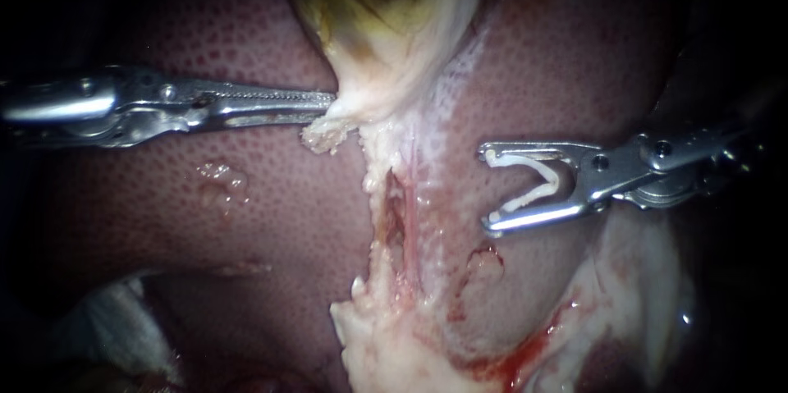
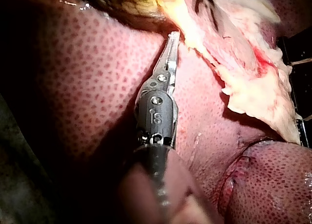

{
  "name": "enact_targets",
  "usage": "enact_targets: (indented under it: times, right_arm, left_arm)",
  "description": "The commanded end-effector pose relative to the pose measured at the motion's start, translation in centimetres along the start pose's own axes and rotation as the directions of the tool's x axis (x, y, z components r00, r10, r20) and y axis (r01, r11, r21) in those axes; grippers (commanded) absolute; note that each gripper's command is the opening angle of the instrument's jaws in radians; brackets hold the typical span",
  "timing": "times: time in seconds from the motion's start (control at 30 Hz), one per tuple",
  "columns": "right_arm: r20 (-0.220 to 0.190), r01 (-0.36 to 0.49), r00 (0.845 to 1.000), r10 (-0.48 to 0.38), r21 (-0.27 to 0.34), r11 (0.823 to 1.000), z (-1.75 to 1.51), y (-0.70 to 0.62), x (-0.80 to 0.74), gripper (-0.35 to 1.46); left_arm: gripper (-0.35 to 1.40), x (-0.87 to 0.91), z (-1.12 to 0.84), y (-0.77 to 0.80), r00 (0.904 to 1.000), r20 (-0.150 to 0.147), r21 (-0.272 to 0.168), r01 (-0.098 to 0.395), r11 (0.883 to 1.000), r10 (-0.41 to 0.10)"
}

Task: Grabbing gallbladder

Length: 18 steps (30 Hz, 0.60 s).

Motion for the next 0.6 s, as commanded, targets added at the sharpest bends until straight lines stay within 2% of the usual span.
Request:
enact_targets:
  times: [0.03,0.33,0.43,0.47,0.53,0.6]
  right_arm:
    - [0.0,0.0,1.0,0.0,0.0,1.0,0.0,0.0,0.0,0.59]
    - [0.0,0.0,1.0,0.0,0.0,1.0,0.0,0.0,0.0,0.59]
    - [0.0,0.0,1.0,0.0,0.0,1.0,0.0,0.0,0.0,0.59]
    - [0.0,0.0,1.0,0.0,0.0,1.0,0.0,0.0,0.0,0.59]
    - [0.0,0.0,1.0,0.0,0.0,1.0,0.0,0.0,0.0,0.59]
    - [0.0,0.0,1.0,0.0,0.001,1.0,-0.01,0.0,0.0,0.59]
  left_arm:
    - [-0.35,0.0,0.0,0.0,1.0,0.0,0.0,0.0,1.0,0.0]
    - [-0.35,-0.02,-0.04,0.0,1.0,0.002,-0.007,-0.002,1.0,0.002]
    - [0.05,-0.04,-0.16,-0.03,1.0,0.002,-0.015,-0.004,1.0,0.004]
    - [0.14,-0.04,-0.2,-0.04,1.0,0.001,-0.022,-0.004,1.0,0.004]
    - [0.07,-0.04,-0.3,-0.07,1.0,0.006,0.007,-0.003,1.0,0.003]
    - [0.17,-0.03,-0.43,-0.12,0.9999,0.01,0.014,0.004,1.0,-0.004]
